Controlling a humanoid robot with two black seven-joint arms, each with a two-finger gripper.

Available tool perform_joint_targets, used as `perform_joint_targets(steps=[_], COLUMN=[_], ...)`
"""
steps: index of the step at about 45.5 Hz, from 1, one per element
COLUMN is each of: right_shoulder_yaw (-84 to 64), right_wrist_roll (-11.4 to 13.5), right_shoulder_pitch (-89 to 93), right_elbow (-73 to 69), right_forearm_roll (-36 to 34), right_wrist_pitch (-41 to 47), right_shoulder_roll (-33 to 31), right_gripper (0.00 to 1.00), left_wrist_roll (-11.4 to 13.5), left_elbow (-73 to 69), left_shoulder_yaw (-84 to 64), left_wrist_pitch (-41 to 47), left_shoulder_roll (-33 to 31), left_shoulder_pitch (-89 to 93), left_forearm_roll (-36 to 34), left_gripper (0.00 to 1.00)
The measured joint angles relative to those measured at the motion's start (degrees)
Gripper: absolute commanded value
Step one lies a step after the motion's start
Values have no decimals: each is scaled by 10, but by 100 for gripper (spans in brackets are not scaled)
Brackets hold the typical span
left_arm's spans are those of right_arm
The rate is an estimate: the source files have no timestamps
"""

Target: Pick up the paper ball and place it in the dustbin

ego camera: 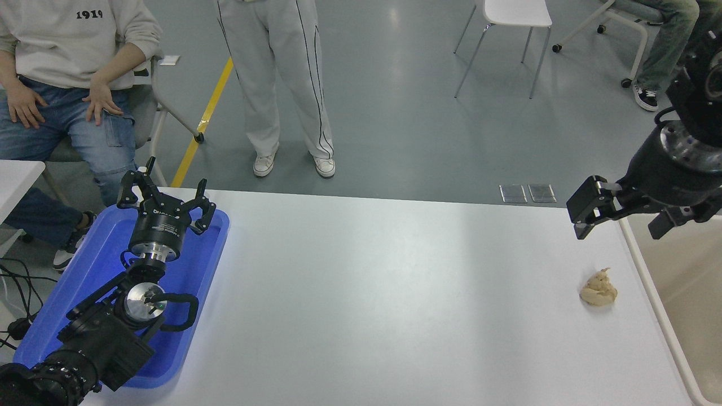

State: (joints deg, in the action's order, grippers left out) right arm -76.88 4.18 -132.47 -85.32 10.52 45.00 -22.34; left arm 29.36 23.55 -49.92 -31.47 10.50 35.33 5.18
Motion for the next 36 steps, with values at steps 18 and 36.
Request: perform_joint_targets(steps=[18, 36], right_shoulder_yaw=[1, 18], right_wrist_roll=[0, 0], right_shoulder_pitch=[36, 110], right_elbow=[3, 28], right_forearm_roll=[10, 52], right_wrist_pitch=[-24, -144], right_shoulder_roll=[-35, -56], right_gripper=[100, 100], left_wrist_roll=[0, 0], left_elbow=[0, 0], left_shoulder_yaw=[0, 0], left_wrist_pitch=[0, 0], left_shoulder_roll=[0, 0], left_shoulder_pitch=[0, 0], left_forearm_roll=[0, 0], left_gripper=[100, 100])
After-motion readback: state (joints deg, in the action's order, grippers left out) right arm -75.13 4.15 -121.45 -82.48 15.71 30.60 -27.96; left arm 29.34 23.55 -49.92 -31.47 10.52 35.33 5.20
